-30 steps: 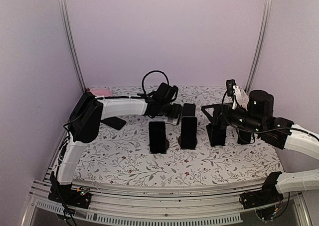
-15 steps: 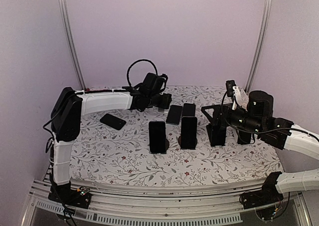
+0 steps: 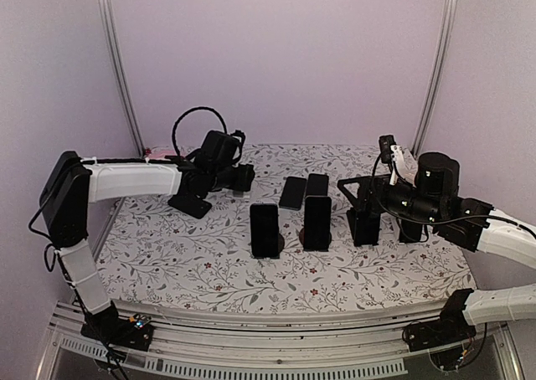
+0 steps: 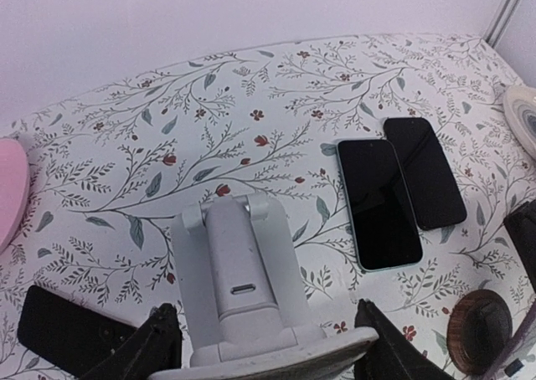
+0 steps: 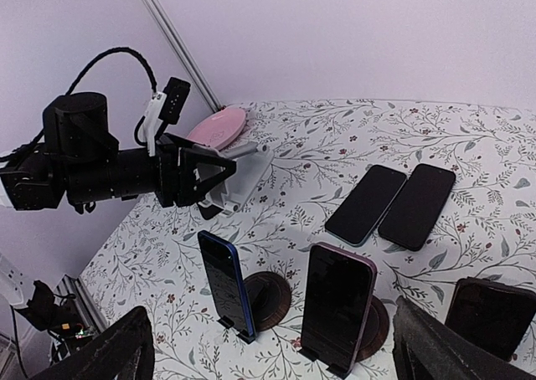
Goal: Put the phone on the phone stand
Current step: Place the phone stand at the center of the board.
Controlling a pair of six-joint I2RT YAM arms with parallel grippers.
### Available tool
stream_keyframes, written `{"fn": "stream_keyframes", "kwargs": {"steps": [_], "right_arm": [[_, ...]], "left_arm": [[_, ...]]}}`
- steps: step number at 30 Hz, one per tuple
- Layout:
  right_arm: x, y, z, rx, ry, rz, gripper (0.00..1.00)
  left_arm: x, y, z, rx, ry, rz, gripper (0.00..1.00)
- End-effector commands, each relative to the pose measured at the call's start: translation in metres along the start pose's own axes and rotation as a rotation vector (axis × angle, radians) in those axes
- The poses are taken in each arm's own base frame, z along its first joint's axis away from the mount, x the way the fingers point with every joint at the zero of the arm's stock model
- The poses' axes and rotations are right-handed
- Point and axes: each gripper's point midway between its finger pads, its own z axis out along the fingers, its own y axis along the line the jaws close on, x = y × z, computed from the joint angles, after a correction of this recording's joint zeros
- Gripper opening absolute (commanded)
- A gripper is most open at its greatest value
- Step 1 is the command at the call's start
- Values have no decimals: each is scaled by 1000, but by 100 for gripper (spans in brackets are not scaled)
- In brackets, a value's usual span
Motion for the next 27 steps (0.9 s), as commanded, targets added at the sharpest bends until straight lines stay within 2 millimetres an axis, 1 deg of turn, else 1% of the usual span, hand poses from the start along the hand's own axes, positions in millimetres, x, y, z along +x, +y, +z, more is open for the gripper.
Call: {"fn": "stream_keyframes", "kwargs": {"steps": [1,6,8,11,18,21,24,27], "right_arm": [[-3,1,-3,-12,-19,18,99],[-5,0,-3,-4,-17,24,99],[-4,0,-4,-3,-17,27,99],[-4,0,-4,-4,-17,36,99],[0,1,1,-15,-3,44,99],[-1,1,1,-12,-5,48,99],[-2,0,1,-4,-9,49,99],[-1,-1,1,-4,-9,51,99]], "left_arm": [[-3,12,-20,-5,-47,-67,41],[24,25,-37,-13,-19,-95,41],[40,32,-42,-22,4,-100,41],[57,38,-49,-26,21,-121,41],[92,41,-51,-42,72,-140,41],[104,41,-51,-43,86,-147,41],[114,41,-50,-48,100,-153,41],[119,40,-48,-43,105,-157,43]]}}
